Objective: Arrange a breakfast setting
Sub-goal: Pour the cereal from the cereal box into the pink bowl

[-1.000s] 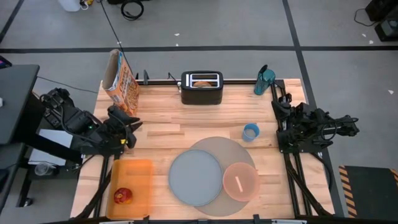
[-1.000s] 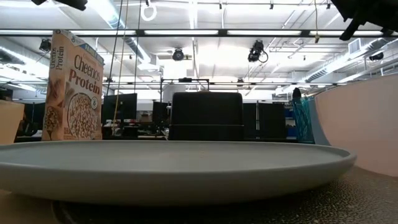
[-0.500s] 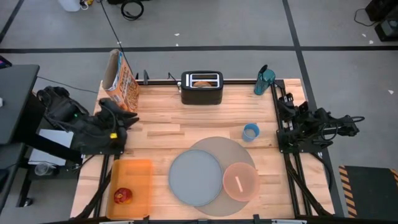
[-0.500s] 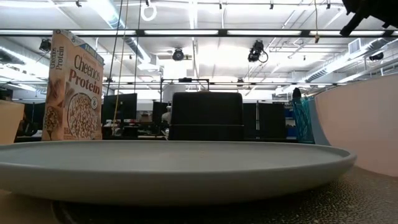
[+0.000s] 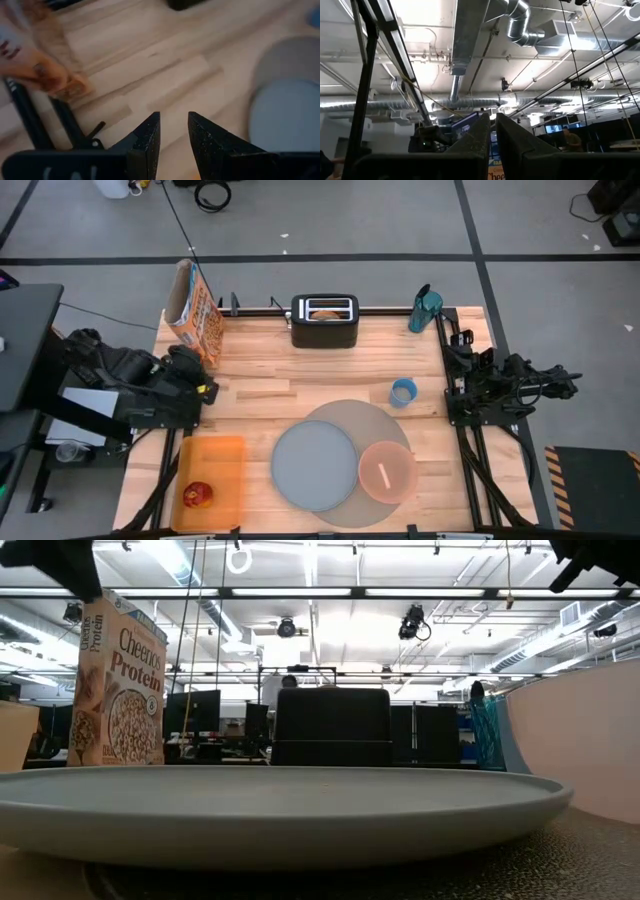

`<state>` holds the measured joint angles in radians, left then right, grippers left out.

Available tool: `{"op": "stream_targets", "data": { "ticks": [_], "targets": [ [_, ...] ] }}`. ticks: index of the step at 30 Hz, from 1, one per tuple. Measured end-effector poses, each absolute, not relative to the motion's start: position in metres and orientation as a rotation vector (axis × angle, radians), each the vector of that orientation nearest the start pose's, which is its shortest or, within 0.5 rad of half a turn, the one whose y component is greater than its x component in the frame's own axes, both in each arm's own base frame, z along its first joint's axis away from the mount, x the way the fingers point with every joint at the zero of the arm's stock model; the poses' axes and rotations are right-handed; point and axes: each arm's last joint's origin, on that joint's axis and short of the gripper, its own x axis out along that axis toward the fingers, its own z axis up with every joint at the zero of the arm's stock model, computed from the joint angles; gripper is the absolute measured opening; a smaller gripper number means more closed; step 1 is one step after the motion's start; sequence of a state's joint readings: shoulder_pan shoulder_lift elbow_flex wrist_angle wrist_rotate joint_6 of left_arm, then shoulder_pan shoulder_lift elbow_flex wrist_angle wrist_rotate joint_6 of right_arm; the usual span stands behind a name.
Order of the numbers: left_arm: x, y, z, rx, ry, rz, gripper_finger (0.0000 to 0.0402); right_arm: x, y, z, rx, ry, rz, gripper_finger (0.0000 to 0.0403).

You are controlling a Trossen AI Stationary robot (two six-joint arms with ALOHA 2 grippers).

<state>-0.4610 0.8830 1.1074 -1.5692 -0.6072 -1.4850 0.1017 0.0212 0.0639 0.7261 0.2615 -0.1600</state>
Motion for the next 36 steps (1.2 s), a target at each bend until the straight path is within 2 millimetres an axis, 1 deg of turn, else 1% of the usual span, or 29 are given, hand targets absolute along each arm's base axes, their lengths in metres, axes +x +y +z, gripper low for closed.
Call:
{"op": "stream_targets", "data": {
  "ticks": [5,10,14,16,21,24,26,28,30,32,34,36],
  "targets": [
    [0.095,-0.023,0.305,-0.595,0.773,0.99,0.0107,0.067,-0.001,0.247,-0.032,-0.747,-0.228,0.0038],
    [0.082,-0.019,0.279,-0.659,0.773,1.055,0.0107,0.067,-0.001,0.247,-0.07,-0.742,-0.263,0.0038],
    [0.075,-0.015,0.264,-0.68,0.765,1.091,0.0107,0.068,-0.001,0.246,-0.074,-0.724,-0.266,0.0038],
    [0.074,-0.014,0.262,-0.663,0.745,1.11,0.0107,0.068,-0.001,0.245,-0.072,-0.717,-0.264,0.0038],
    [0.077,-0.008,0.264,-0.596,0.654,1.161,0.0105,0.069,-0.001,0.244,-0.049,-0.703,-0.255,0.0038],
    [0.08,-0.005,0.266,-0.588,0.543,1.197,0.0105,0.069,-0.001,0.244,-0.033,-0.709,-0.242,0.0038],
    [0.091,-0.007,0.268,-0.597,0.459,1.137,0.0105,0.069,-0.001,0.244,-0.034,-0.713,-0.233,0.0038],
    [0.106,-0.012,0.273,-0.56,0.425,1.017,0.0105,0.069,-0.001,0.244,-0.037,-0.714,-0.23,0.0038],
    [0.118,-0.016,0.283,-0.496,0.382,0.915,0.0105,0.069,-0.001,0.245,-0.038,-0.719,-0.228,0.0038],
    [0.126,-0.02,0.3,-0.392,0.283,0.867,0.0104,0.068,-0.001,0.245,-0.037,-0.73,-0.229,0.0038],
    [0.127,-0.024,0.318,-0.266,0.192,0.863,0.0101,0.068,-0.001,0.246,-0.036,-0.734,-0.227,0.0038],
    [0.126,-0.028,0.335,-0.18,0.125,0.853,0.0096,0.068,-0.001,0.245,-0.037,-0.73,-0.227,0.0038]
  ]
}}
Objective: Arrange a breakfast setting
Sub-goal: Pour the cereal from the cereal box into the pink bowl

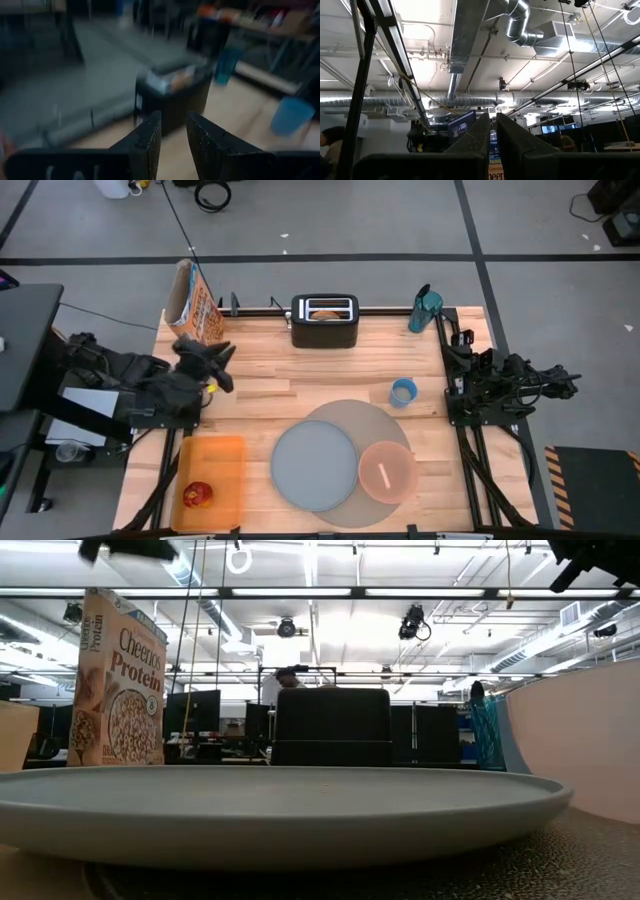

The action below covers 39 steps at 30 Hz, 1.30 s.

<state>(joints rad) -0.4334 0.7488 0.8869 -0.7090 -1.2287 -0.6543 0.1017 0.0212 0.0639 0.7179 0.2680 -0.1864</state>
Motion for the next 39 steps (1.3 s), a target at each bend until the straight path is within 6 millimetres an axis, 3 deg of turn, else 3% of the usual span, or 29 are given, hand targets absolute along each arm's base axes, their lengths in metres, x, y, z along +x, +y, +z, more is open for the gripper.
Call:
{"op": "stream_targets", "data": {
  "ticks": [5,12,15,19,26,34,39],
  "targets": [
    [0.113,-0.038,0.346,-0.073,0.07,0.809,0.0077,0.069,-0.001,0.245,-0.039,-0.72,-0.226,0.0038],
    [0.108,-0.047,0.322,-0.166,0.04,0.673,0.0039,0.068,-0.001,0.245,-0.037,-0.728,-0.227,0.0038],
    [0.116,-0.054,0.324,-0.171,0.017,0.549,0.0021,0.068,-0.001,0.245,-0.037,-0.728,-0.227,0.0038],
    [0.126,-0.059,0.342,-0.089,-0.14,0.269,0.0006,0.068,-0.001,0.245,-0.031,-0.726,-0.242,0.0038],
    [0.133,-0.04,0.357,0.054,-0.296,0.188,0.0009,0.069,-0.001,0.244,-0.029,-0.704,-0.249,0.0038],
    [0.142,-0.009,0.348,0.109,-0.299,0.225,0.0008,0.07,-0.001,0.243,-0.026,-0.693,-0.249,0.0038],
    [0.125,0.002,0.336,0.098,-0.362,0.299,0.0005,0.071,-0.001,0.242,-0.025,-0.675,-0.253,0.0038]
  ]
}}
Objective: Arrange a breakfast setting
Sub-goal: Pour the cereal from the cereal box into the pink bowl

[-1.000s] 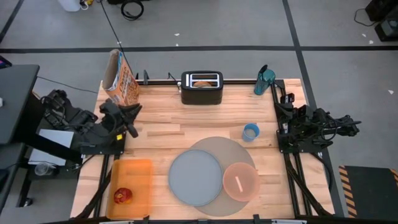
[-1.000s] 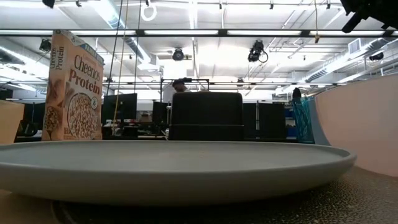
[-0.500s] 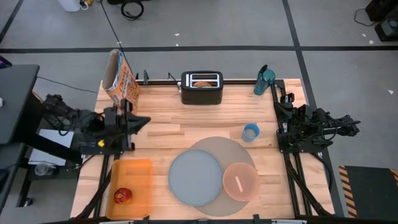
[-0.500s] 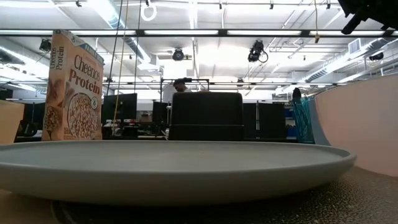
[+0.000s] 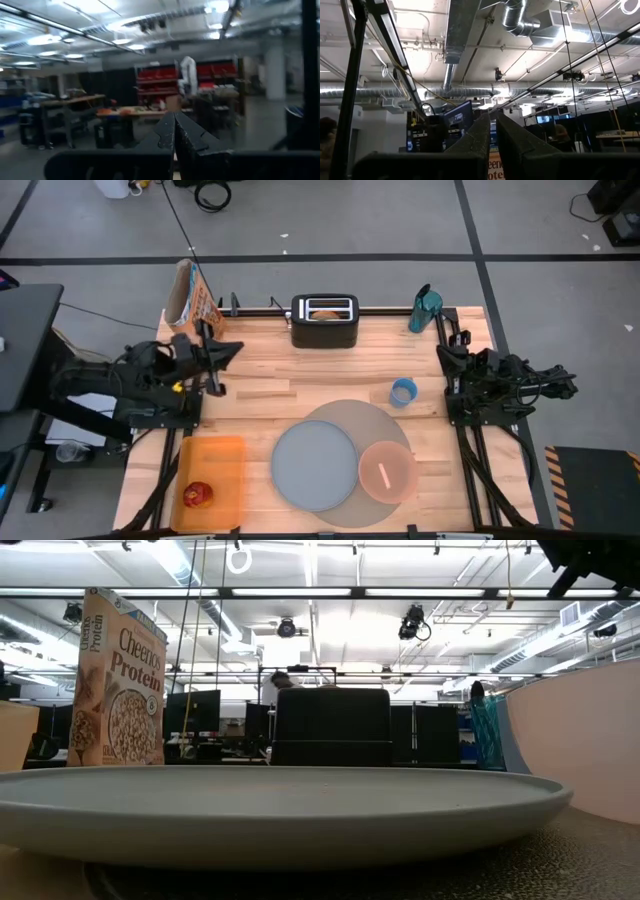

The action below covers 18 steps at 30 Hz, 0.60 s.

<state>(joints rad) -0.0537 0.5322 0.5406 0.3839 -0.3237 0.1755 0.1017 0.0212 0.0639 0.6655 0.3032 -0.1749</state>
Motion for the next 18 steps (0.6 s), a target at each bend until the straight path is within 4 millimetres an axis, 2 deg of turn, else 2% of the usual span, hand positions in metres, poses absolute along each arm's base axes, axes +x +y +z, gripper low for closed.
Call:
{"op": "stream_targets", "data": {
  "ticks": [5,9,14,18],
  "targets": [
    [0.089,0.006,0.328,0.08,-0.473,0.368,0.0005,0.072,-0.002,0.241,-0.02,-0.666,-0.269,0.0038],
    [0.069,0.01,0.318,0.093,-0.446,0.497,0.0005,0.072,-0.002,0.241,-0.021,-0.661,-0.269,0.0038],
    [0.058,0.013,0.315,0.09,-0.39,0.678,0.0005,0.073,-0.002,0.239,-0.006,-0.641,-0.261,0.0038],
    [0.055,0.015,0.321,0.105,-0.358,0.793,0.0006,0.074,-0.002,0.238,-0.005,-0.627,-0.259,0.0038]
  ]
}}
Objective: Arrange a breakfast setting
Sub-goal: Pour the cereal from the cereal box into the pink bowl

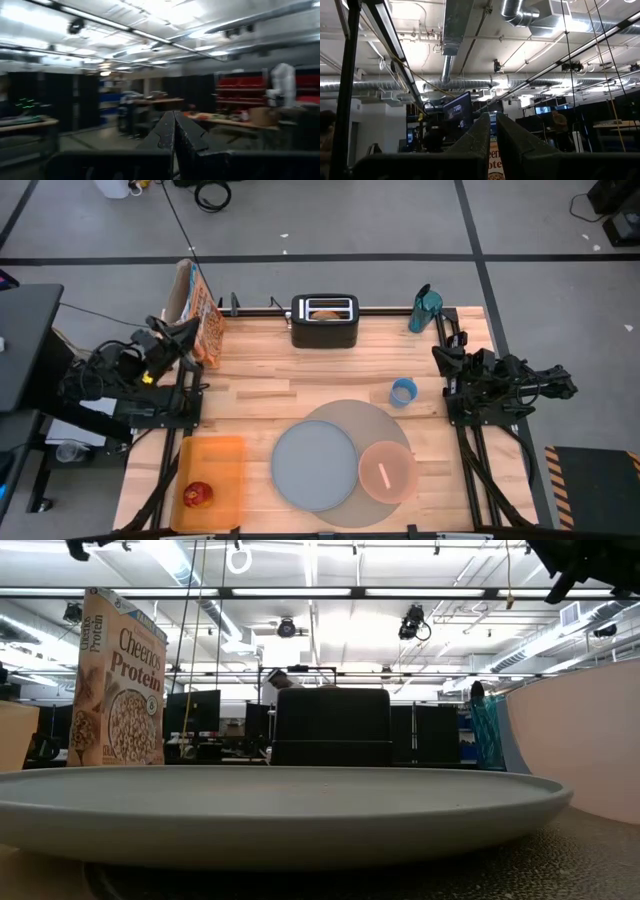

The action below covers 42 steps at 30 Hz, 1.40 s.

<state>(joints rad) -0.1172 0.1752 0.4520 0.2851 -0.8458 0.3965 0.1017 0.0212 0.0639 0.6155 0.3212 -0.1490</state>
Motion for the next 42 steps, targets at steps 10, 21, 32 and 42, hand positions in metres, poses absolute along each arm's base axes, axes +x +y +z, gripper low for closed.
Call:
{"op": "stream_targets", "data": {
  "ticks": [10,21,32,42],
  "targets": [
    [0.058,0.02,0.339,0.147,-0.139,1.142,0.0108,0.074,-0.002,0.237,0.002,-0.619,-0.284,0.0038],
    [0.055,0.018,0.368,-0.009,-0.008,1.365,0.0313,0.074,-0.002,0.237,-0.013,-0.615,-0.292,0.0038],
    [0.056,0.013,0.366,0.0,0.0,1.278,0.0344,0.076,-0.002,0.235,-0.004,-0.592,-0.285,0.0038],
    [0.039,0.021,0.335,-0.061,-0.048,1.347,0.0344,0.076,-0.002,0.235,-0.003,-0.59,-0.284,0.0038]
  ]
}}
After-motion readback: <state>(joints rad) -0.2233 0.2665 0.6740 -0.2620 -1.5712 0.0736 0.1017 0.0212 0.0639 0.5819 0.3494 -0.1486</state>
